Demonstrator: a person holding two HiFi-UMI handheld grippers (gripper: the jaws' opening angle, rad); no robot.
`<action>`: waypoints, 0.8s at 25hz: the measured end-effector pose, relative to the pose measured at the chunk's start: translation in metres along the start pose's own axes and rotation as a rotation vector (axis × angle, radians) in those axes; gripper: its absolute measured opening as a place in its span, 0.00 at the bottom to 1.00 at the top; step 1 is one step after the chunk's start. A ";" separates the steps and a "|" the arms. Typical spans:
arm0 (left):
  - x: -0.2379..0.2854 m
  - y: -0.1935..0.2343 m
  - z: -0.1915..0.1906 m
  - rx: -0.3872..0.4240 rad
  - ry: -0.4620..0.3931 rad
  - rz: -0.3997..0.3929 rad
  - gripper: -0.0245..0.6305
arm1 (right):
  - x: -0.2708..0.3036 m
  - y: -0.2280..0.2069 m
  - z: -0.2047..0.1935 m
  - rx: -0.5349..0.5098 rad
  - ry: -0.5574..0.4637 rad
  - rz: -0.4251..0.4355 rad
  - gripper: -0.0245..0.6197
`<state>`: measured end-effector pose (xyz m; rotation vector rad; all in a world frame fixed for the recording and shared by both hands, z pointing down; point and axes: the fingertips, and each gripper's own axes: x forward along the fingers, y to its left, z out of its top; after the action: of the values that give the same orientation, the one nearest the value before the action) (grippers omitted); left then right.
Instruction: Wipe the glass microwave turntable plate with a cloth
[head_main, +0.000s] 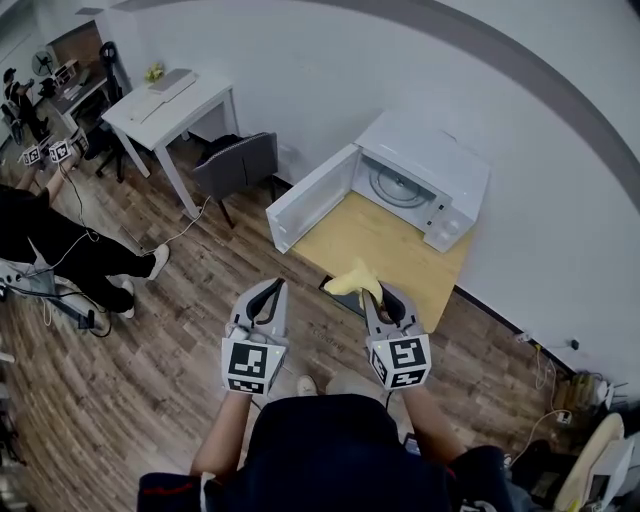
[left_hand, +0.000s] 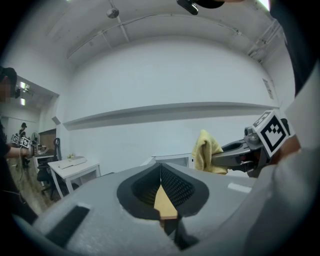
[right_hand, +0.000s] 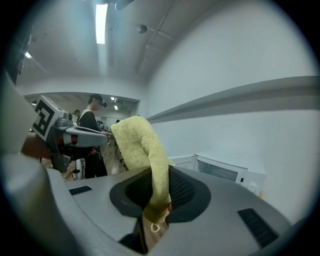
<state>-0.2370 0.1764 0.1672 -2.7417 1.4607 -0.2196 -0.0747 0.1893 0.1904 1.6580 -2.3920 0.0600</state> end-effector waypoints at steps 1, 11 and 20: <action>0.005 0.001 0.000 0.000 0.002 -0.005 0.07 | 0.003 -0.002 0.000 -0.005 0.001 -0.005 0.14; 0.054 -0.010 -0.009 -0.013 0.032 -0.057 0.07 | 0.028 -0.040 -0.006 0.008 0.010 -0.037 0.14; 0.126 -0.022 -0.003 -0.031 0.030 -0.068 0.07 | 0.071 -0.097 -0.008 0.008 0.017 -0.016 0.14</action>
<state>-0.1498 0.0843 0.1862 -2.8280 1.3903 -0.2421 -0.0068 0.0910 0.2037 1.6736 -2.3692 0.0810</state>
